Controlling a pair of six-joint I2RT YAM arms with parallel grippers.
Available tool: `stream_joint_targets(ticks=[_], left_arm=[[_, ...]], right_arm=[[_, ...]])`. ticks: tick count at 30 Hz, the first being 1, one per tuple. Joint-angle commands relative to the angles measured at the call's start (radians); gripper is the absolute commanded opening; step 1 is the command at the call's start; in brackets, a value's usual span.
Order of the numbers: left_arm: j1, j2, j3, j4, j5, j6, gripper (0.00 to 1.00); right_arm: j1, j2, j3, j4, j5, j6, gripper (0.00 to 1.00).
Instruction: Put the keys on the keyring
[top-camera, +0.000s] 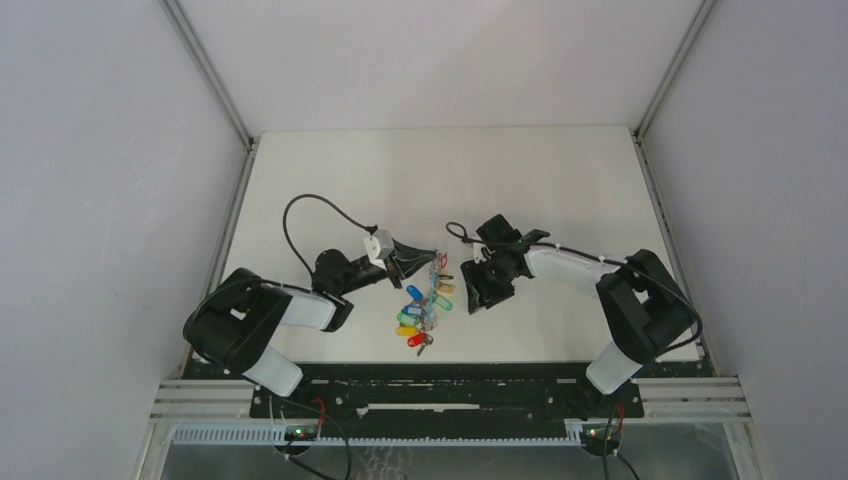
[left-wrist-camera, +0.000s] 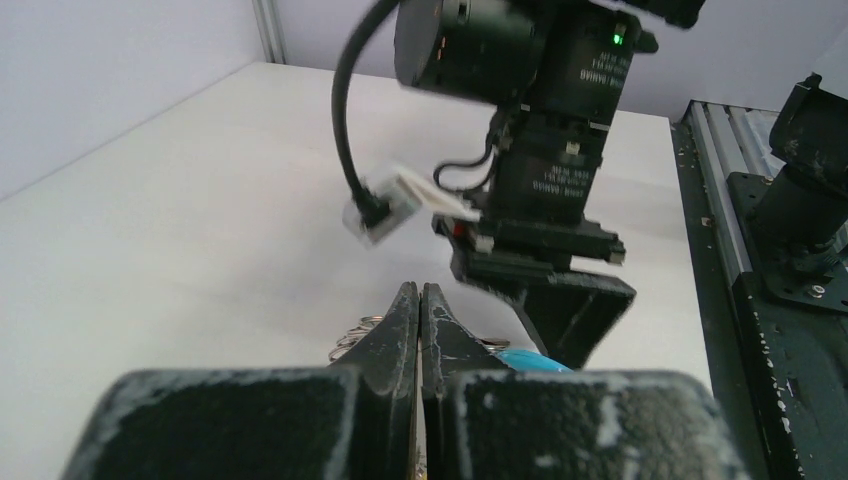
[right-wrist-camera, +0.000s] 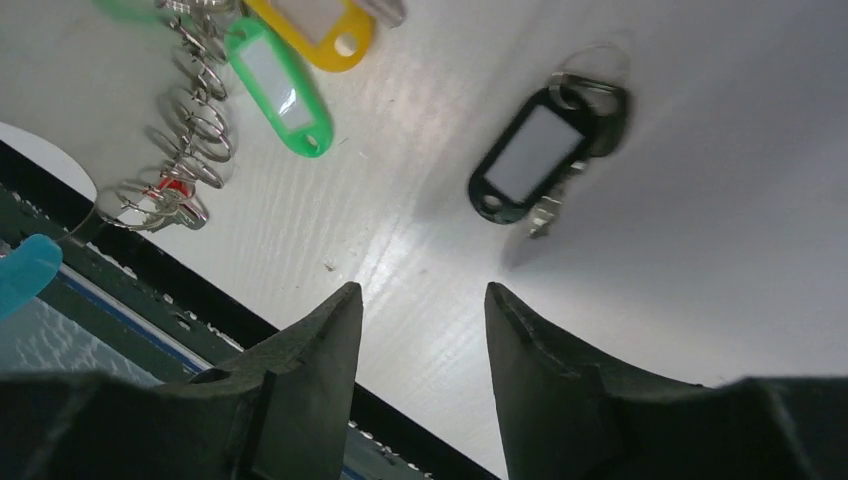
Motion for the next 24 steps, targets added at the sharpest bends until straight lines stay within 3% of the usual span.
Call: stream_joint_targets(ticks=[1,13,24], left_arm=[[0.006,-0.038,-0.017,0.072,0.002,0.021,0.0],[0.014,-0.047,-0.024,0.071,-0.001,0.024,0.0],[0.014,-0.045,-0.023,0.071,0.008,0.022,0.0]], right_arm=[[-0.055,-0.125,0.006,0.052,0.089,-0.006,0.47],[-0.041,0.024,0.161,0.09,0.259,-0.132,0.48],[0.009,0.146,0.219,0.085,0.232,-0.215,0.4]])
